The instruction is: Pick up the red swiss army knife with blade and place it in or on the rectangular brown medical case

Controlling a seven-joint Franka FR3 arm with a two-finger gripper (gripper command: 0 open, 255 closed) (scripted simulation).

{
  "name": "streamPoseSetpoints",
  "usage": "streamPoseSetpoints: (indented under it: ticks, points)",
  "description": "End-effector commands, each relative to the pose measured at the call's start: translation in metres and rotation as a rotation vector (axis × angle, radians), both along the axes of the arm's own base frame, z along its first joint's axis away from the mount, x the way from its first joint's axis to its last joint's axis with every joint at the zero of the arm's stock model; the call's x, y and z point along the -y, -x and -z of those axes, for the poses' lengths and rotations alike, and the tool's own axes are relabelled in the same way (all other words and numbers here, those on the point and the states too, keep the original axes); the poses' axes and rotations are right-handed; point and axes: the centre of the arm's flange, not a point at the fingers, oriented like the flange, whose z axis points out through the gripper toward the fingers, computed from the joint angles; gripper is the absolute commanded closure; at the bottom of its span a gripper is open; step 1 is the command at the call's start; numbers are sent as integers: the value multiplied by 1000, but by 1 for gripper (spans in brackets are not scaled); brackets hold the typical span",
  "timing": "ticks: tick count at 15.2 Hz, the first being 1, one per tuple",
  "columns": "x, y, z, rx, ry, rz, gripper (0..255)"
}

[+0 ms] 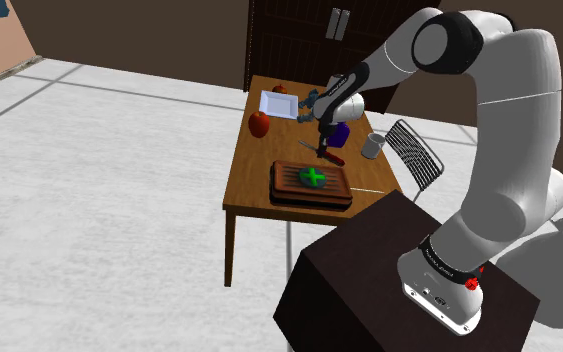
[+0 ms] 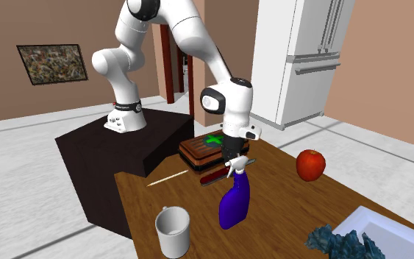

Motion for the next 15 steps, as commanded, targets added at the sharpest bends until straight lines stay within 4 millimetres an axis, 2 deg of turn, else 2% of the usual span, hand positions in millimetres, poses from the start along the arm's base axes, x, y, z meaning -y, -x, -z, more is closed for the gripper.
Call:
streamPoseSetpoints:
  ticks: [1, 15]
  points:
    - [0, -1, -11, 0, 0, 0, 255]
    - [0, -1, -85, 0, 0, 0, 255]
